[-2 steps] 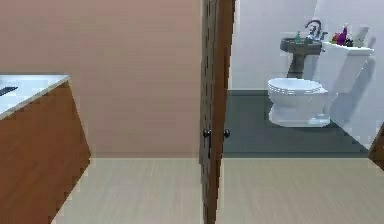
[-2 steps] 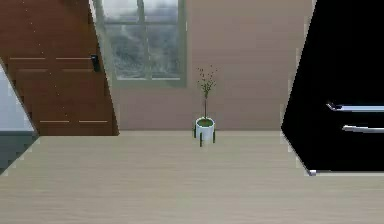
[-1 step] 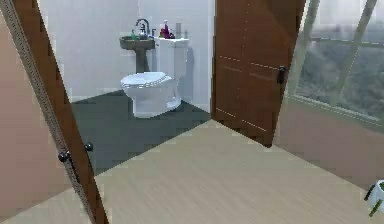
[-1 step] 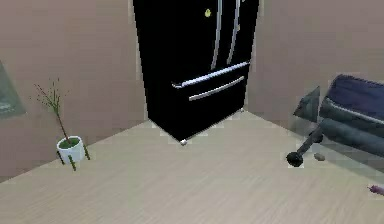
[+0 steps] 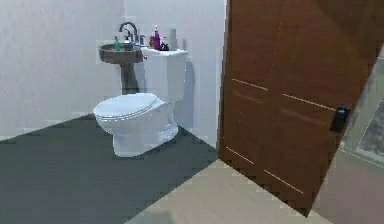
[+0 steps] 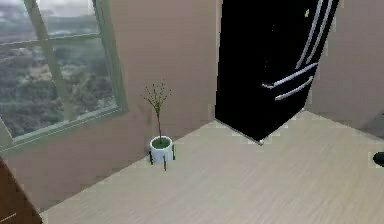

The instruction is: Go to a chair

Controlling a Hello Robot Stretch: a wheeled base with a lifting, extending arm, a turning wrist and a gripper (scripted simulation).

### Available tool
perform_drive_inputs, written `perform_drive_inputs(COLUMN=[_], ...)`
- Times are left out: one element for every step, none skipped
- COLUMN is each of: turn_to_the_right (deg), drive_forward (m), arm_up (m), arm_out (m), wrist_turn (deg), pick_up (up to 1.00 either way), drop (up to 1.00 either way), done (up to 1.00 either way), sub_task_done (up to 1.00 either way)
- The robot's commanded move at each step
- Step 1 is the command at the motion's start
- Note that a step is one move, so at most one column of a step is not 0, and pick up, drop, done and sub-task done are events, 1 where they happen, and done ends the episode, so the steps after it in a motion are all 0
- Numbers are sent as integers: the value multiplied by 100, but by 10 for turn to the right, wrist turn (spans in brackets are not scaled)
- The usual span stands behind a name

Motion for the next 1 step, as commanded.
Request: perform_drive_inputs(turn_to_the_right=[-390], drive_forward=[0], arm_up=[0], arm_out=[0], wrist_turn=[0], pick_up=[0], drop=[0], done=[0], sub_task_done=[0])
